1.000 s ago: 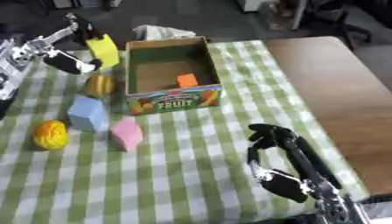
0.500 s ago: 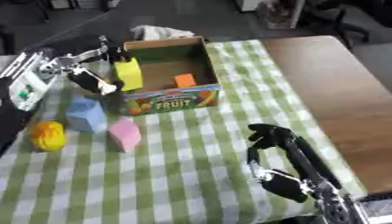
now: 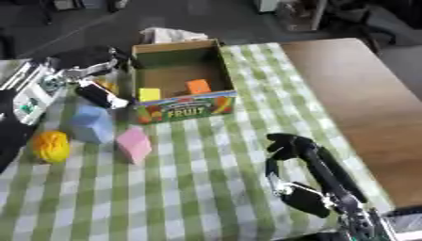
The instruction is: Pick up objects on the table and place them in the box.
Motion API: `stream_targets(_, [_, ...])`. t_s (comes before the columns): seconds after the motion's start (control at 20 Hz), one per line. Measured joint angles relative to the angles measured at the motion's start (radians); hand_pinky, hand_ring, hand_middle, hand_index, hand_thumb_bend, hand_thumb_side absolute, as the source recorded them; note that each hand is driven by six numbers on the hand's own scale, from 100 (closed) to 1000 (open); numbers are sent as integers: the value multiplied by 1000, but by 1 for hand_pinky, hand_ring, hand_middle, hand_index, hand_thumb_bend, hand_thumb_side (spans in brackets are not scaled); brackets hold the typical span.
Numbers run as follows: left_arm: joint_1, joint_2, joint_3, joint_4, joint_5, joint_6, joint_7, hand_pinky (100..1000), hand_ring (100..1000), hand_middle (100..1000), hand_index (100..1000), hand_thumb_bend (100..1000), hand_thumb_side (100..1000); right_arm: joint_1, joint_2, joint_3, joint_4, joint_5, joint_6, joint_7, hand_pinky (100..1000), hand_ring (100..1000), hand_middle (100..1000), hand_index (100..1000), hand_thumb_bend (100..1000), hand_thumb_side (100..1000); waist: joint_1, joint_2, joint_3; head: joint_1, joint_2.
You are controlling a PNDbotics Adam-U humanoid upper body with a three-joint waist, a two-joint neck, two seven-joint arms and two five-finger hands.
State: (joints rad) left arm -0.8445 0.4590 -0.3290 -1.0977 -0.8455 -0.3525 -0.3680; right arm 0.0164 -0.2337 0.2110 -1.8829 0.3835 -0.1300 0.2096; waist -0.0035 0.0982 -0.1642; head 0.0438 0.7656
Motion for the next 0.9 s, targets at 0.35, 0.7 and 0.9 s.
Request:
stream_targets(0.35, [33,97,3,-127,115,-9,-40,713,691,727,868,317,288,2,0,-1,0,0,0,0,691,639,649,842,100,244,1,-1,9,-5,0])
stream_targets(0.7, [204,333,7,-420,295,-3,-184,733,695,728,873,415,302,2,-1,-1,2,1,1,-2,692,639,649,843,100,244,15,-5,32,-20,0])
stream_targets(0.9, [323,407,7,-507,299,19,-248,744,710,754,896,460,375,2,-3,-2,3,2,2,-3,692,639,649,843,100,243,17,-5,40,-20,0])
